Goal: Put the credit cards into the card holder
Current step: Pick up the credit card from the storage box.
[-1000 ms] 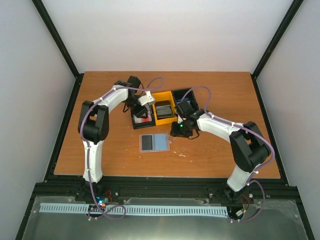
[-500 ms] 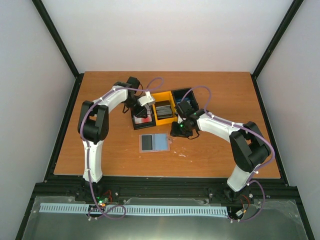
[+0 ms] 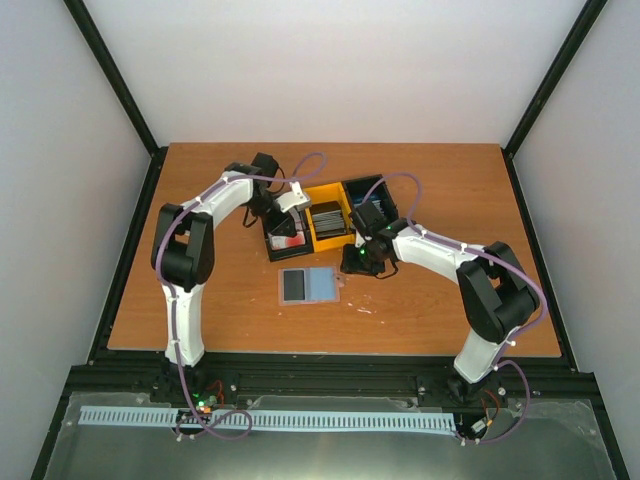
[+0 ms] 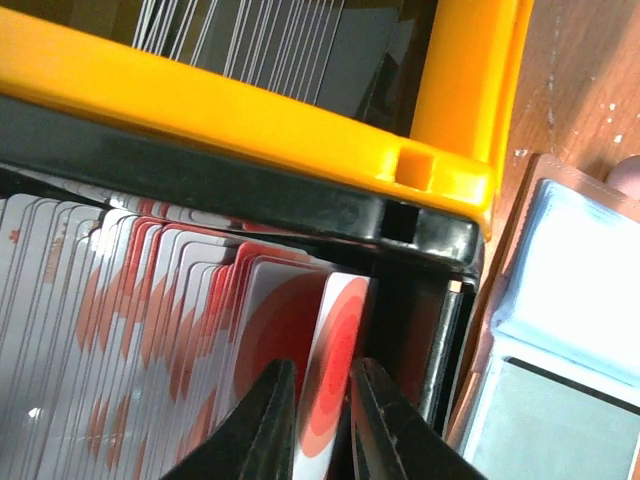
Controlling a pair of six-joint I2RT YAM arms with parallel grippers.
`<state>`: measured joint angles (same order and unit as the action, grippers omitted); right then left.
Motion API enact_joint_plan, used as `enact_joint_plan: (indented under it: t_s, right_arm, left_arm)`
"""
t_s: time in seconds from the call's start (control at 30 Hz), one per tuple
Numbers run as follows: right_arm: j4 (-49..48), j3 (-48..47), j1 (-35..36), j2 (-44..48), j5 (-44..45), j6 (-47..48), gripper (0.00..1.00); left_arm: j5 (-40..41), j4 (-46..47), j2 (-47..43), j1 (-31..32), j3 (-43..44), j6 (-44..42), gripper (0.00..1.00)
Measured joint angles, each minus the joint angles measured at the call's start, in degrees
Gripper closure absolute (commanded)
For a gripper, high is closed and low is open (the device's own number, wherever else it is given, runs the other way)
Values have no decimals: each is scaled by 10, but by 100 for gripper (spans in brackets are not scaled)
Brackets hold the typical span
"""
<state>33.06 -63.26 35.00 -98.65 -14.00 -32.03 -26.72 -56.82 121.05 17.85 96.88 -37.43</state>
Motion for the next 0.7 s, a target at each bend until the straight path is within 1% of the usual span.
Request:
enact_joint_plan:
  t_s: [0.3, 0.53, 0.7]
  right_arm:
    - [-3, 0, 0, 0, 0, 0, 62]
    - [-3, 0, 0, 0, 0, -2, 62]
    - [-3, 0, 0, 0, 0, -2, 62]
  left_arm:
    - [-17, -9, -2, 0, -9, -2, 84]
    - [-33, -16, -2, 0, -12, -3, 82]
    - [-32, -15, -2, 0, -16, -2, 86]
